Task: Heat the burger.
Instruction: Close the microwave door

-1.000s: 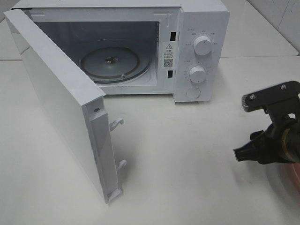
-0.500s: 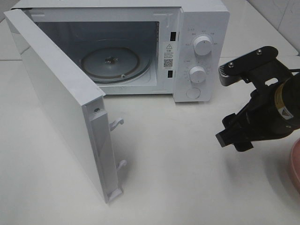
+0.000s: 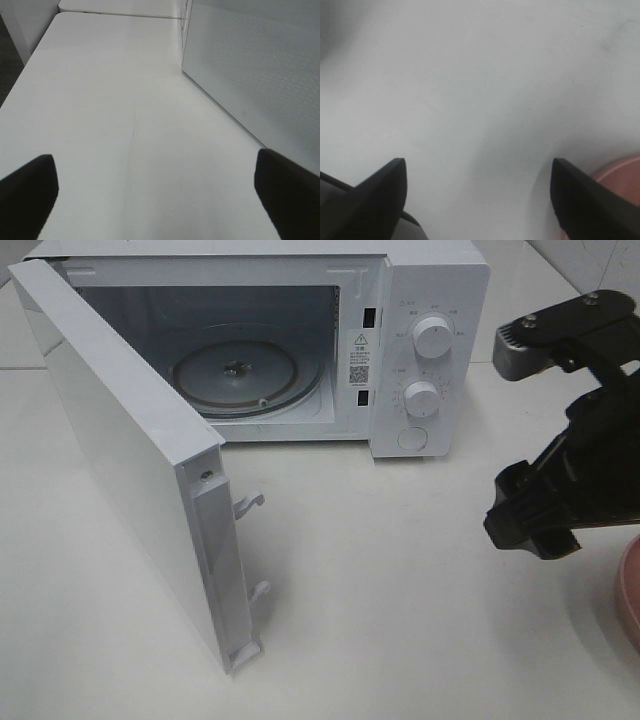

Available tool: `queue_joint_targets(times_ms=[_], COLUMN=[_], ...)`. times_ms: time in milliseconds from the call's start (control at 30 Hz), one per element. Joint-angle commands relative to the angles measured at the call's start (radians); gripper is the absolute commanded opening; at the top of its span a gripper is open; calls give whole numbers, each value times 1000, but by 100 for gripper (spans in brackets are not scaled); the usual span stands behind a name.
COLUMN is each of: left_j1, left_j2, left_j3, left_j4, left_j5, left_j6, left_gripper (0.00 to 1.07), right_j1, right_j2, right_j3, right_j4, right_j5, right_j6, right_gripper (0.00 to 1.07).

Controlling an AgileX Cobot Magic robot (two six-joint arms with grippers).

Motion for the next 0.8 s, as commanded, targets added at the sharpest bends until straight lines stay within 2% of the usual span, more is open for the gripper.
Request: queue_joint_targets(times_ms=[33,267,333,533,600,633,700,733,800], left_j1=[4,4,4,4,4,4,4,4,4], left_j2=[-17,-17,-17,-17,-17,-17,-17,-17,-17], left_j3=[2,2,2,2,2,2,2,2,2], left_j4=[-4,-4,-4,-4,-4,-4,-4,-4,-4], left_j5=[-13,-13,-13,-13,-13,-13,-13,-13,-13], left_j6=[-1,-1,-1,-1,-1,-1,-1,-1,-1], left_gripper=[101,101,101,101,101,101,101,101,101], right_j1=[5,5,2,-2,-69,-69,-193,-193,-281], right_j2=[-84,-225,-355,-451,-513,-513,-615,-615,-706], right_j3=[-6,20,79,137,167,167,195,195,216], right_j4=[6,6,7,21,61,61,105,105,126], right_j5=[88,171,182,212,217,217,219,219,217], right_j6=[-13,-19,-29,-30,-35,-35,-107,-107,-156], right_gripper=[76,76,76,76,76,76,76,76,76])
